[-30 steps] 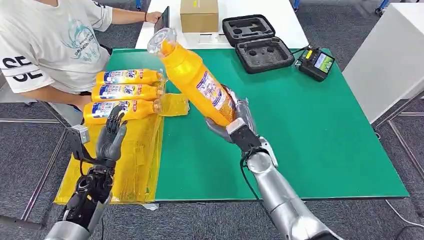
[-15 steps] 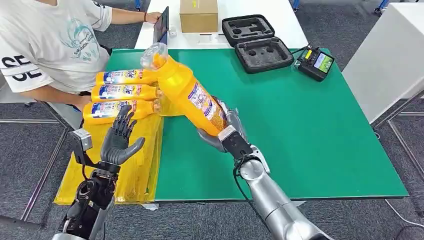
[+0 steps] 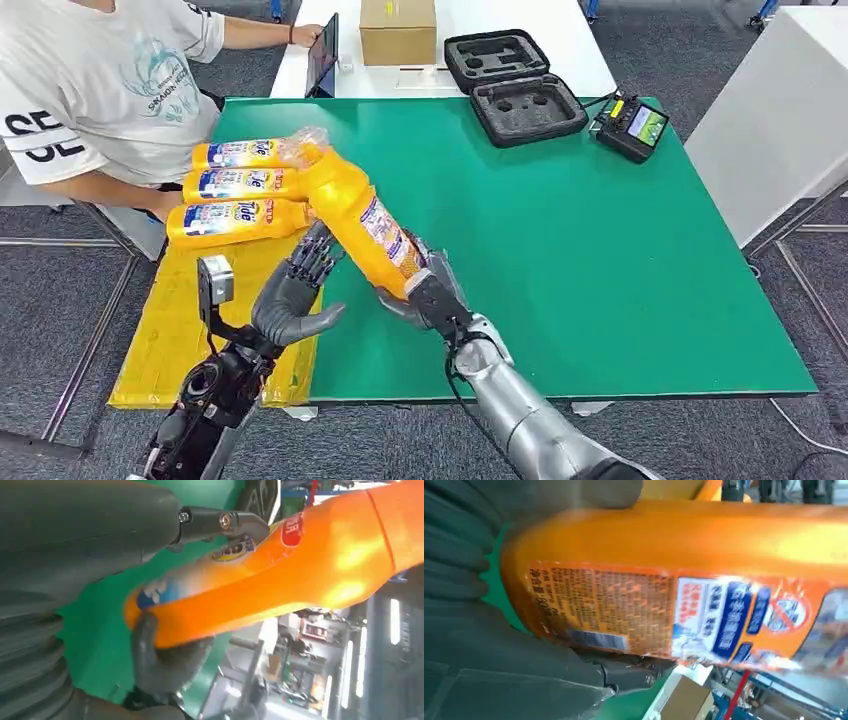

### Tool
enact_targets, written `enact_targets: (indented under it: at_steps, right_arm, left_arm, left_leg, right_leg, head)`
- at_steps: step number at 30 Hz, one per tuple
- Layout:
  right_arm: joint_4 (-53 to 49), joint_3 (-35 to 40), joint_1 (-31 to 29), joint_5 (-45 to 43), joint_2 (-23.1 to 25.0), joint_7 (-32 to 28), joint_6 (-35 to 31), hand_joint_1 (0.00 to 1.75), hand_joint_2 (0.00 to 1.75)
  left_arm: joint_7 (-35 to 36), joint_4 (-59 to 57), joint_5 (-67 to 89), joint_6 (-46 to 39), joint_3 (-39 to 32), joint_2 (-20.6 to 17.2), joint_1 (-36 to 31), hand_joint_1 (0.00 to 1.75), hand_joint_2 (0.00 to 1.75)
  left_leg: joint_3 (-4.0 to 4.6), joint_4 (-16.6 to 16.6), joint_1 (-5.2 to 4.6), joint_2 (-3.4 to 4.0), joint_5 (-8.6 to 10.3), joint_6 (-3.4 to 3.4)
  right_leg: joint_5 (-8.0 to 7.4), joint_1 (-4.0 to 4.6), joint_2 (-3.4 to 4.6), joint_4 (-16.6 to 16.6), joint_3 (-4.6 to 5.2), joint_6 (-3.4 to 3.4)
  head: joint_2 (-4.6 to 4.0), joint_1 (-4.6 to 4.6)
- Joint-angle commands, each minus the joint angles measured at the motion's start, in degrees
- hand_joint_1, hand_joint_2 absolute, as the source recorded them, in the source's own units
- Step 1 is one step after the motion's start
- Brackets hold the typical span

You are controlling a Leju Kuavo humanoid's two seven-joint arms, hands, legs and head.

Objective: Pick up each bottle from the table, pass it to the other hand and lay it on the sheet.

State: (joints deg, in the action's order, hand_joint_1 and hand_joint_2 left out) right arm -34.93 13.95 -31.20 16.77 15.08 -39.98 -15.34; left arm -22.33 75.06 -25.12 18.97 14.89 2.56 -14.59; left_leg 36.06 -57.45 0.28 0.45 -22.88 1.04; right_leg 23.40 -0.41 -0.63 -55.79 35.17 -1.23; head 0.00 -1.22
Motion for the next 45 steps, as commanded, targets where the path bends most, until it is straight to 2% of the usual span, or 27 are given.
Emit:
enact_targets:
  at_steps: [1, 7, 9, 10, 17, 21, 23, 25, 30, 32, 33, 35, 45]
  right_arm:
    - [8.20, 8.07, -3.46, 4.71, 3.49, 1.96, -1.34, 1.75, 1.75]
    - [7.89, 8.71, -2.50, 4.72, 3.38, 1.84, -2.03, 1.75, 1.75]
    - [7.37, 8.70, -2.15, 4.75, 3.13, 2.07, -2.35, 1.75, 1.75]
    - [7.29, 8.67, -2.05, 4.68, 2.95, 2.08, -2.16, 1.75, 1.75]
    - [7.03, 8.90, -1.73, 4.74, 2.57, 2.24, -1.62, 1.75, 1.75]
    - [7.03, 8.90, -1.73, 4.74, 2.57, 2.24, -1.62, 1.75, 1.75]
    - [7.10, 9.19, -1.77, 5.11, 2.51, 2.49, -1.60, 1.75, 1.75]
    - [7.64, 10.68, -2.15, 6.44, 2.45, 3.20, -0.51, 1.75, 1.75]
    - [9.10, 12.41, -2.83, 8.12, 2.64, 4.96, 2.02, 1.75, 1.75]
    - [9.76, 12.73, -3.15, 8.36, 2.66, 5.44, 3.81, 1.75, 1.75]
    - [10.04, 13.05, -3.29, 8.78, 2.65, 5.77, 4.07, 1.75, 1.75]
    - [10.45, 13.54, -3.42, 9.36, 2.65, 6.33, 4.70, 1.75, 1.75]
    - [10.58, 13.59, -3.70, 10.70, 2.42, 8.00, 6.22, 1.75, 1.75]
  left_arm:
    - [5.55, -9.63, -8.34, -1.17, 8.93, 0.22, -7.14, 0.00, 1.75]
    - [4.38, -13.53, -10.15, -7.44, 8.75, 0.51, -8.71, 0.00, 1.75]
    - [3.77, -15.25, -10.56, -10.18, 7.75, 0.80, -9.27, 0.00, 1.75]
    - [3.75, -15.55, -10.65, -10.45, 7.62, 0.71, -9.18, 0.00, 1.75]
    - [2.81, -15.97, -10.74, -11.78, 7.32, 0.49, -8.84, 0.00, 1.75]
    - [2.81, -15.97, -10.74, -11.78, 7.32, 0.49, -8.84, 0.00, 1.75]
    - [2.91, -15.89, -11.06, -12.46, 7.24, 0.66, -8.92, 0.00, 1.75]
    - [2.45, -14.22, -12.05, -12.70, 7.10, 0.34, -8.45, 0.00, 1.75]
    - [-1.80, -5.51, -13.22, -12.93, 4.25, -0.04, -5.11, 0.00, 1.75]
    - [-2.68, -2.67, -13.79, -13.08, 3.06, 0.36, -4.45, 0.02, 1.75]
    - [-3.02, -1.87, -13.95, -12.94, 2.74, 0.47, -4.30, 1.38, 1.75]
    - [-3.69, -0.84, -14.50, -12.17, 2.32, 0.73, -4.01, 1.75, 1.75]
    - [-4.93, -2.70, -9.49, -11.05, 4.80, 0.76, -5.14, 1.75, 1.75]
  left_leg:
    - [-0.17, 0.01, 0.02, -0.10, -0.05, -0.05]
    - [-0.13, 0.03, 0.02, -0.09, -0.03, -0.04]
    - [-0.39, 0.02, 0.04, -0.14, -0.14, -0.07]
    - [-0.15, 0.04, 0.01, -0.12, -0.02, -0.03]
    - [-0.33, 0.04, 0.02, -0.14, -0.10, -0.05]
    - [-0.11, 0.03, 0.00, -0.08, -0.02, -0.03]
    - [-0.37, 0.03, 0.03, -0.14, -0.13, -0.06]
    - [-0.12, 0.02, 0.00, -0.08, -0.03, -0.03]
    - [-0.46, -0.02, 0.04, 0.01, -0.24, -0.07]
    - [-0.10, 0.01, 0.03, 0.00, -0.05, -0.04]
    - [-0.23, -0.05, 0.05, -0.01, -0.16, -0.05]
    - [-0.08, -0.01, 0.03, -0.04, -0.05, -0.03]
    - [-0.19, -0.02, 0.05, -0.20, -0.07, -0.04]
  right_leg:
    - [0.08, 0.01, -0.05, 0.00, -0.19, 0.03]
    - [0.06, 0.01, -0.04, 0.02, -0.15, 0.02]
    - [0.17, 0.02, -0.04, 0.03, -0.42, 0.04]
    - [0.06, 0.01, -0.07, 0.04, -0.17, 0.02]
    - [0.13, 0.02, -0.06, 0.05, -0.36, 0.02]
    - [0.04, 0.00, -0.04, 0.03, -0.12, 0.01]
    - [0.16, 0.02, -0.04, 0.03, -0.40, 0.04]
    - [0.06, 0.00, -0.03, 0.03, -0.14, 0.02]
    - [0.20, 0.03, 0.13, 0.00, -0.44, 0.05]
    - [0.04, 0.03, 0.05, 0.02, -0.09, 0.02]
    - [0.13, 0.04, 0.07, -0.01, -0.24, 0.03]
    - [0.05, 0.03, 0.01, 0.01, -0.09, 0.02]
    - [0.13, 0.04, -0.14, 0.01, -0.24, 0.03]
  head:
    - [0.00, 0.00]
    - [0.00, 0.00]
    - [0.00, 0.00]
    - [0.00, 0.00]
    - [0.00, 0.00]
    - [0.00, 0.00]
    - [0.00, 0.00]
    - [0.00, 0.00]
    - [0.00, -0.02]
    - [0.00, -0.02]
    - [0.00, 0.00]
    - [0.00, -0.02]
    - [0.00, -0.02]
